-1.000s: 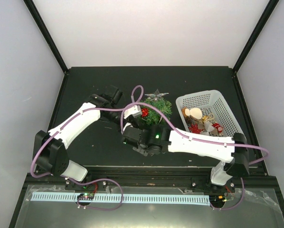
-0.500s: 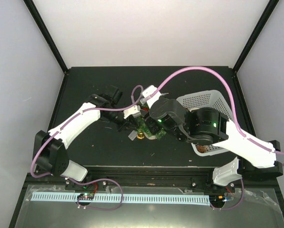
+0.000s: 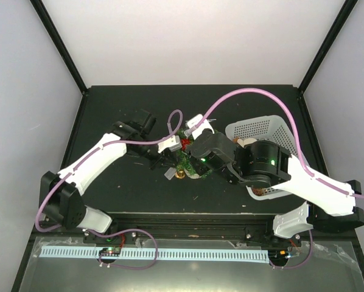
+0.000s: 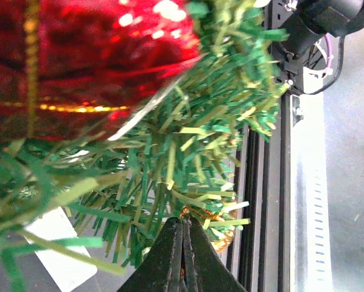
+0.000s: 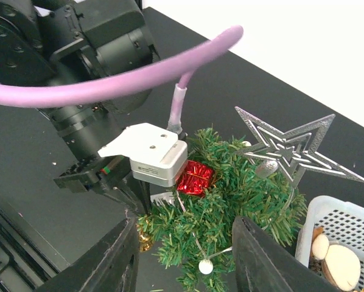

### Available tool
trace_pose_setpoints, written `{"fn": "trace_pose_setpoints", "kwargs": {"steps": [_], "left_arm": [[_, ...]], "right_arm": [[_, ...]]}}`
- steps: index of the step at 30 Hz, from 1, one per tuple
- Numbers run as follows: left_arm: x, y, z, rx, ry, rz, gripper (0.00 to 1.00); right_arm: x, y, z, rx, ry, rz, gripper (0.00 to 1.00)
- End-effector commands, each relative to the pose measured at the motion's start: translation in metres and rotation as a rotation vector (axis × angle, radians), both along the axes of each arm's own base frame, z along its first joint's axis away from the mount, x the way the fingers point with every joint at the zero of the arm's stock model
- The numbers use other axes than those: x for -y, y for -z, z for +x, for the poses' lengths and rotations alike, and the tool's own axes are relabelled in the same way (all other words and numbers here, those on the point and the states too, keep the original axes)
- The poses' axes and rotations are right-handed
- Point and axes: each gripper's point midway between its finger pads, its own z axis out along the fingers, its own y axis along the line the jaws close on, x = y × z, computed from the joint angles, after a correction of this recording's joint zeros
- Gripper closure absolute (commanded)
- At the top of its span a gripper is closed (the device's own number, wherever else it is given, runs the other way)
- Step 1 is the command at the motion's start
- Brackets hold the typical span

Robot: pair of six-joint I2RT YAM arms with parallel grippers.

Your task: Decorate the small christmas tree

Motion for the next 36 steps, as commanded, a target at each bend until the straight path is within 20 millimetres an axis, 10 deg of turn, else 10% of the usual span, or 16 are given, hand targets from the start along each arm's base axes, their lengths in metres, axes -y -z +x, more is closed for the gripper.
{"fn": "trace_pose_setpoints", "kwargs": {"steps": [1, 36], "left_arm": [[-0.003, -0.015, -0.012, 0.044, 0.030, -0.021, 0.98], [0.006, 0.016, 0.017, 0.062, -0.022, 0.056, 0.98]], "right_arm": [[0.011, -0.005, 0.003, 0.007, 0.044, 0.021, 0.56], [0.005, 0.005, 0.001, -0.022, 0.034, 0.025, 0.55]]}}
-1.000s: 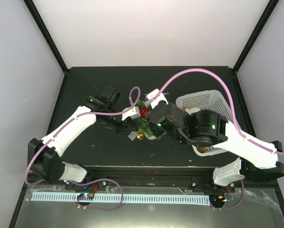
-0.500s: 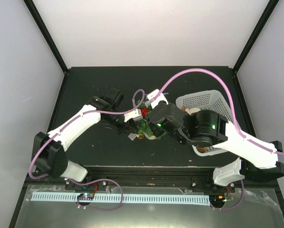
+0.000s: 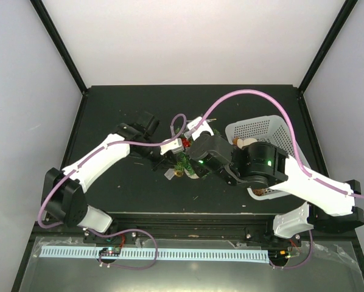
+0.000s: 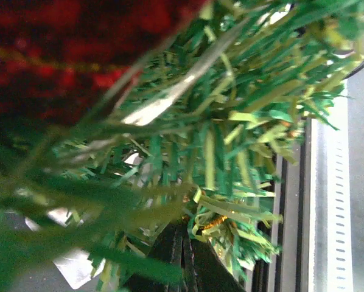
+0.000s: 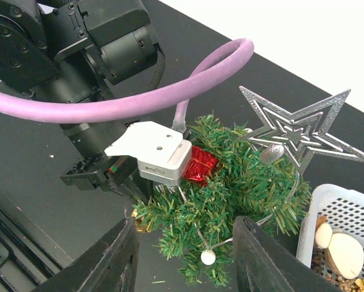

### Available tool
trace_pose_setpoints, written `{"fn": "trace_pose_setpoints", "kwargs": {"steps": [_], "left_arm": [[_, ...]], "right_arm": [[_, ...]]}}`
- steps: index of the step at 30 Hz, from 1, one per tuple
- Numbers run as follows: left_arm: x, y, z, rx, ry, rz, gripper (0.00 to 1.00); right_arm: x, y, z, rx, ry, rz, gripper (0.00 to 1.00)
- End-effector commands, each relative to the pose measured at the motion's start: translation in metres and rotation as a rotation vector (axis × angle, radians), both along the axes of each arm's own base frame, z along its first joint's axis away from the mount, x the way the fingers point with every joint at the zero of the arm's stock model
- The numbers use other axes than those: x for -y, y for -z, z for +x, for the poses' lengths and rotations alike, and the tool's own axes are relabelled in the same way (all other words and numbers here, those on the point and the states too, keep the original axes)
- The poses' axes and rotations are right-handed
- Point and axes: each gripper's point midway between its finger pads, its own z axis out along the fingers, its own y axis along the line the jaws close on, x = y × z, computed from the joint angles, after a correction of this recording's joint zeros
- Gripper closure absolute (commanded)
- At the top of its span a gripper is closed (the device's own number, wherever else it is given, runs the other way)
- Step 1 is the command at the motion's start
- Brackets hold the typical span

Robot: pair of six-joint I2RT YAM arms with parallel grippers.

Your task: Decorate the small christmas tree

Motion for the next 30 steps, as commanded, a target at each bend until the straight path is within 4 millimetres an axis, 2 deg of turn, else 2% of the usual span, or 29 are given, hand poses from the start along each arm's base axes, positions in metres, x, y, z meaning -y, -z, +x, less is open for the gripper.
{"fn": "trace_pose_setpoints", "kwargs": {"steps": [1, 8, 18, 30], "left_arm": [[0.006, 0.001, 0.018, 0.045, -0.029, 0.012, 0.98], [0.007, 0.002, 0.020, 0.037, -0.032, 0.017, 0.98], [0.005, -0.012, 0.007, 0.038, 0.001, -0.012, 0.98], [0.004, -0.023, 0.002, 0.047, -0.001, -0.036, 0.92]], "right_arm": [[0.002, -0.006, 0.002, 0.007, 0.015, 0.033, 0.55], [0.003, -0.007, 0.002, 0.013, 0.020, 0.032, 0.55], [0.006, -0.007, 0.004, 0.023, 0.032, 0.036, 0.55], [0.007, -0.007, 0.004, 0.027, 0.029, 0.035, 0.55]]}}
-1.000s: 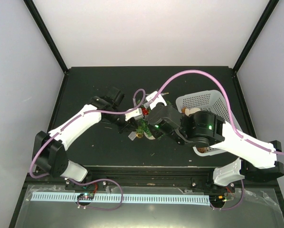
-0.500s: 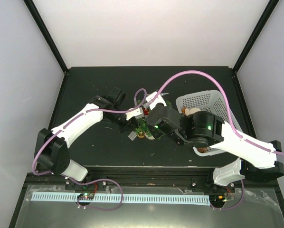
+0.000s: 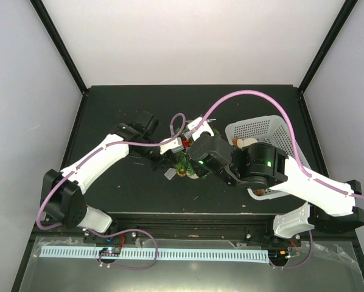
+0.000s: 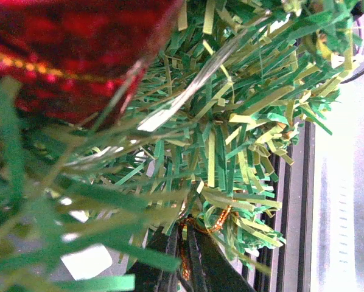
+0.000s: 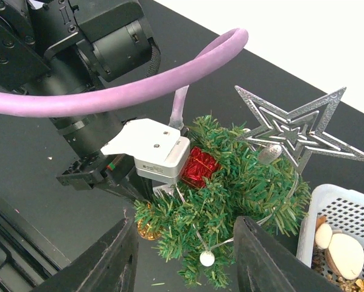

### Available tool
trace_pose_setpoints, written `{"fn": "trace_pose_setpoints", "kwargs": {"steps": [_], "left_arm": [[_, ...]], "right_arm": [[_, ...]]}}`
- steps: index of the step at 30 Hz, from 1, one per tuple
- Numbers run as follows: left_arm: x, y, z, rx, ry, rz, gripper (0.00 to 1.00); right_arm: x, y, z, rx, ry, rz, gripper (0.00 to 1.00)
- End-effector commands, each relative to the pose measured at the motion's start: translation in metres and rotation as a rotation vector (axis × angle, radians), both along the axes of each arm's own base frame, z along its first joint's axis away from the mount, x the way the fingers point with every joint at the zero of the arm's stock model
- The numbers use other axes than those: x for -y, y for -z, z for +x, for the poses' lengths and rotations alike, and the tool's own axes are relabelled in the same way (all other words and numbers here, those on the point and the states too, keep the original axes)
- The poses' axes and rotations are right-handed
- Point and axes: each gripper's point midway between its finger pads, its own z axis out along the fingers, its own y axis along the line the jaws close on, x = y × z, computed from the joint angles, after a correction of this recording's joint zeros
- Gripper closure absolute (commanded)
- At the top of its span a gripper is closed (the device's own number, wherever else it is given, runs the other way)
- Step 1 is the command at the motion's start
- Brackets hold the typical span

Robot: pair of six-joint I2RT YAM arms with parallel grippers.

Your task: Decorate the small christmas tree

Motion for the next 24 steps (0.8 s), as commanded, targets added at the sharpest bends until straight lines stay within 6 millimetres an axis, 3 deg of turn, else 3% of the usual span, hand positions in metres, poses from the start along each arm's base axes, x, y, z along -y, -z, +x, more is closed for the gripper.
{"fn": "trace_pose_setpoints", "kwargs": {"steps": [1, 24], "left_arm": [[0.0054, -0.0217, -0.0036, 0.025, 0.023, -0.045, 0.92], [0.0067, -0.0316, 0.0004, 0.043, 0.019, -0.051, 0.87]], "right_arm": [[0.0071, -0.0085, 0.0029, 0.022, 0.024, 0.029, 0.55], [0.0132, -0.0049, 0.0010, 0.013, 0.031, 0.038, 0.54]]}}
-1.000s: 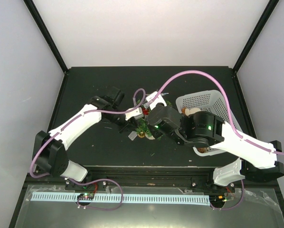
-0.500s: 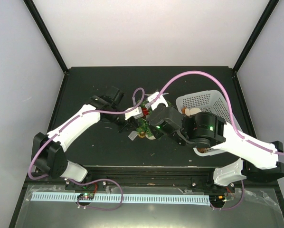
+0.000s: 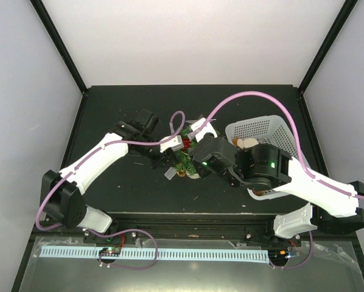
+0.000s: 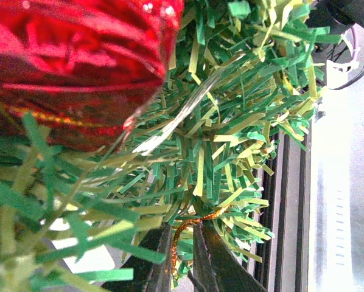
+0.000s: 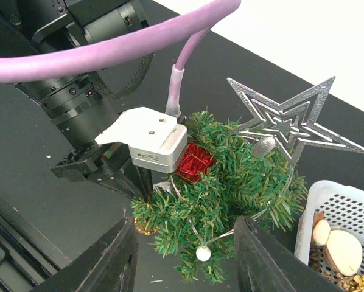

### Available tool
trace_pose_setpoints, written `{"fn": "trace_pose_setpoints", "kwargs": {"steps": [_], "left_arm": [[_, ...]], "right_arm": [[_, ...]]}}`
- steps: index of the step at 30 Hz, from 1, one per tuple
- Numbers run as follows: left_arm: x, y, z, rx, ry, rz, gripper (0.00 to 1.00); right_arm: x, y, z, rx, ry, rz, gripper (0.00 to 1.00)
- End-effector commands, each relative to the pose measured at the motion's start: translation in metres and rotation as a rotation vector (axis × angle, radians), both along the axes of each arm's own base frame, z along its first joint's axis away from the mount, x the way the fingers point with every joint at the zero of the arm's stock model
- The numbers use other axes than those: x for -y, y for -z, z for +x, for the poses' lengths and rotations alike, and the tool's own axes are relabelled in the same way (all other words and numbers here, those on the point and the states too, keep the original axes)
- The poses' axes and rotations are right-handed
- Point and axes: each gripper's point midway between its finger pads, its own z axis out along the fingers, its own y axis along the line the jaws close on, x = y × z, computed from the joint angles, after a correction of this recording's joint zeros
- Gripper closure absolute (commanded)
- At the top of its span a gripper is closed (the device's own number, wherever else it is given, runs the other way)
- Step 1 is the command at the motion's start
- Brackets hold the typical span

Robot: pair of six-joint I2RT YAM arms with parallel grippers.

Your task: Decorate the small christmas tree

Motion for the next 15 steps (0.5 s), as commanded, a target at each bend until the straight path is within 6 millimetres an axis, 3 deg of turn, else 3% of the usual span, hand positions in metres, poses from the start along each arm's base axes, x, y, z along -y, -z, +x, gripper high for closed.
{"fn": "trace_pose_setpoints", "kwargs": {"steps": [1, 5, 10, 15], "left_arm": [[0.005, -0.021, -0.001, 0.032, 0.017, -0.038, 0.86], [0.005, -0.024, -0.001, 0.033, 0.021, -0.042, 0.87], [0.006, -0.033, -0.007, 0.035, 0.043, -0.068, 0.94], [0.006, -0.036, -0.008, 0.040, 0.045, -0.076, 0.94]], "right_arm": [[0.006, -0.007, 0.003, 0.014, 0.027, 0.038, 0.54], [0.007, -0.007, 0.003, 0.015, 0.030, 0.037, 0.54], [0.007, -0.005, 0.003, 0.013, 0.031, 0.038, 0.54], [0.006, -0.005, 0.003, 0.015, 0.032, 0.041, 0.54]]}}
